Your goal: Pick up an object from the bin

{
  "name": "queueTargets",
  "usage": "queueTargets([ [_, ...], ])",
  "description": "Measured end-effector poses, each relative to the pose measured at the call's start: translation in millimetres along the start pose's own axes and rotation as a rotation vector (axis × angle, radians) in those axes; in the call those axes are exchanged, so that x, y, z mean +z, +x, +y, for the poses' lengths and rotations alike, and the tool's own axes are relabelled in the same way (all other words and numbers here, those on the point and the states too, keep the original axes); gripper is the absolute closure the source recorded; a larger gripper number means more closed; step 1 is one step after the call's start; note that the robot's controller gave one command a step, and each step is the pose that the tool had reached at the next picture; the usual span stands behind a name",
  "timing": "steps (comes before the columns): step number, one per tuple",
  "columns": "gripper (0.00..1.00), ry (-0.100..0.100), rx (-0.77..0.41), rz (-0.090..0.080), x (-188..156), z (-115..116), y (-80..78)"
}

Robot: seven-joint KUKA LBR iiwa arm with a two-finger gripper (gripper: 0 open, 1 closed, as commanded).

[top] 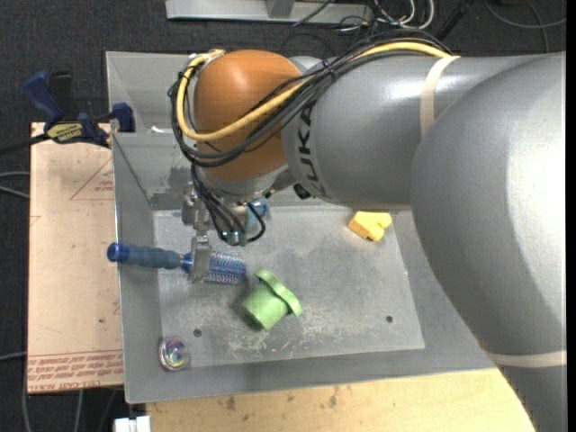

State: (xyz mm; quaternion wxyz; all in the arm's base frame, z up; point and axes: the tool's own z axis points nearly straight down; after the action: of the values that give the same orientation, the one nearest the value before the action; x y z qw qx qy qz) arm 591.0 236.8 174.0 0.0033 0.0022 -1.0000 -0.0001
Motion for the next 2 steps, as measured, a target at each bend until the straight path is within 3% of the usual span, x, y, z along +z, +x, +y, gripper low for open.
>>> queueTargets([
  [1,0.00,-0.002,0.163,-0.013,86.8,-3.1,-17.9],
  [2,0.00,-0.002,0.261,-0.008,104.1,-9.5,-27.5],
])
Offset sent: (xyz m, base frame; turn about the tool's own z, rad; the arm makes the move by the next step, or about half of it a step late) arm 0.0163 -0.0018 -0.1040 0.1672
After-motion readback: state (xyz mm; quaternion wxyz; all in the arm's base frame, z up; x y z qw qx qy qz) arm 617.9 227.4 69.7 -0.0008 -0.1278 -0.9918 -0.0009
